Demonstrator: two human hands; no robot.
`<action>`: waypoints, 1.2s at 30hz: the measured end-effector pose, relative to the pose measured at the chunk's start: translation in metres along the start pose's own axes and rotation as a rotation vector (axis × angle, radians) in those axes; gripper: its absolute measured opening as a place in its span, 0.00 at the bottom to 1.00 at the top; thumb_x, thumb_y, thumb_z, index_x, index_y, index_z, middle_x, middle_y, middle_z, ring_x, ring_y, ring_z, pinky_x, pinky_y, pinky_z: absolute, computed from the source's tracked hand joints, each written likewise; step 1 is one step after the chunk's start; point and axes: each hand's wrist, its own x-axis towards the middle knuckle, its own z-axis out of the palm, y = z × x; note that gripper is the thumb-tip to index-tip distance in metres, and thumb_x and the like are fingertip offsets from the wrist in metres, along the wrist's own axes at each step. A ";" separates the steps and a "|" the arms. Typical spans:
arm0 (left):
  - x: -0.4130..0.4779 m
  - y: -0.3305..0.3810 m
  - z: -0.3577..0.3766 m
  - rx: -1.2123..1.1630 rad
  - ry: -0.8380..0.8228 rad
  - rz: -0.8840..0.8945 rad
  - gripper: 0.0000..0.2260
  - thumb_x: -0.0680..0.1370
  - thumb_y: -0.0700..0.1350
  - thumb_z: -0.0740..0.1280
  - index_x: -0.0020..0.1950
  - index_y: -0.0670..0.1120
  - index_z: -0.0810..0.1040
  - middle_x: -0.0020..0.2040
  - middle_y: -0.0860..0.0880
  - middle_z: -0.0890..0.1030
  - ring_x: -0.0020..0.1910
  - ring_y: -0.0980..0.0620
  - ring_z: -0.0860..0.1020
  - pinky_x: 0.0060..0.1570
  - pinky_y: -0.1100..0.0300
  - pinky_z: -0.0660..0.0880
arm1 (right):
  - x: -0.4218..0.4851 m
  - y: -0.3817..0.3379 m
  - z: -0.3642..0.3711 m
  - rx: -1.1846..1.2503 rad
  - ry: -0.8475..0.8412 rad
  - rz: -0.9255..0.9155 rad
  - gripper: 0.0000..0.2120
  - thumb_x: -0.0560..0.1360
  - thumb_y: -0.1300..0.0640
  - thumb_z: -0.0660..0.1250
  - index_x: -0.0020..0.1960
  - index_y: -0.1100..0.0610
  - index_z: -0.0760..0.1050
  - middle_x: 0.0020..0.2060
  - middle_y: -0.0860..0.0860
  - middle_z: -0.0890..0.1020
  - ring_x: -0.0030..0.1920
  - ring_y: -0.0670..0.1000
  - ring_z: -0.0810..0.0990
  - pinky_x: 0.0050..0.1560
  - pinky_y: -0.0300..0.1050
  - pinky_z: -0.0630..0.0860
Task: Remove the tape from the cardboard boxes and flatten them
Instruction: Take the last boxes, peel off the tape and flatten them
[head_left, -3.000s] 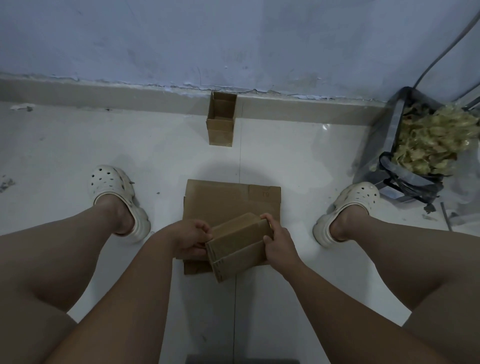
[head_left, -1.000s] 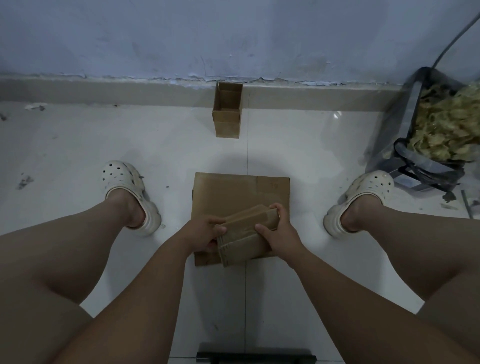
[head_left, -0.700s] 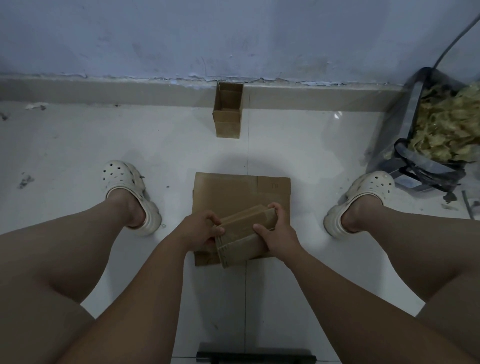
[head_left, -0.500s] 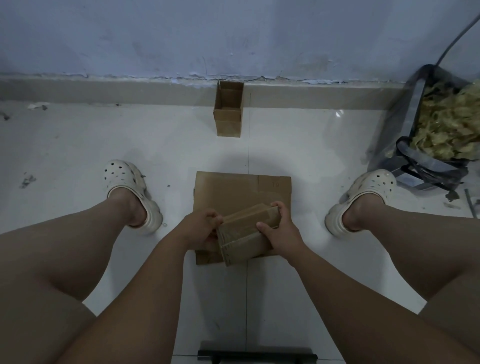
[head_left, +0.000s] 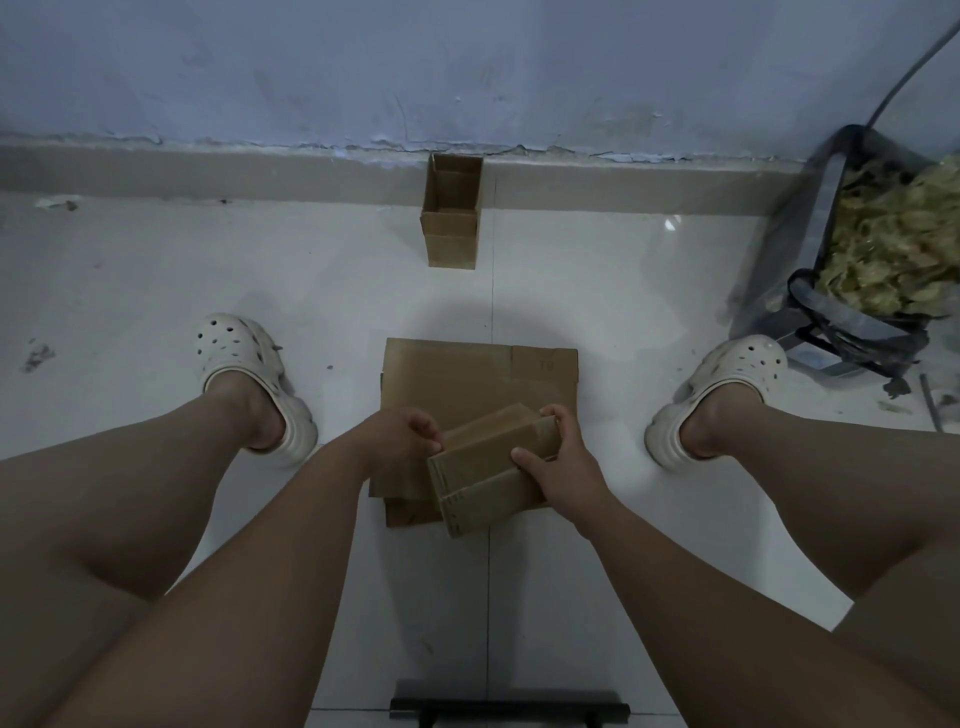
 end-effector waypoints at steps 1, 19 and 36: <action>0.002 0.000 0.002 0.010 0.009 0.005 0.07 0.76 0.41 0.68 0.39 0.50 0.79 0.39 0.52 0.79 0.41 0.57 0.74 0.38 0.63 0.67 | 0.001 0.000 0.000 0.009 0.002 0.000 0.26 0.75 0.50 0.71 0.67 0.40 0.61 0.60 0.50 0.71 0.59 0.57 0.75 0.60 0.60 0.76; 0.002 -0.005 0.026 -0.038 0.245 0.034 0.10 0.82 0.43 0.54 0.41 0.51 0.67 0.45 0.47 0.76 0.43 0.50 0.72 0.39 0.60 0.68 | 0.007 -0.002 -0.003 0.076 0.032 0.013 0.27 0.75 0.48 0.71 0.69 0.41 0.61 0.57 0.49 0.72 0.55 0.55 0.76 0.55 0.57 0.79; 0.002 0.007 0.009 -0.180 0.358 0.036 0.16 0.82 0.44 0.59 0.69 0.47 0.72 0.58 0.47 0.79 0.59 0.45 0.76 0.63 0.47 0.72 | 0.012 -0.003 -0.005 0.205 0.072 0.054 0.27 0.76 0.49 0.70 0.69 0.41 0.60 0.58 0.46 0.70 0.58 0.53 0.73 0.60 0.60 0.77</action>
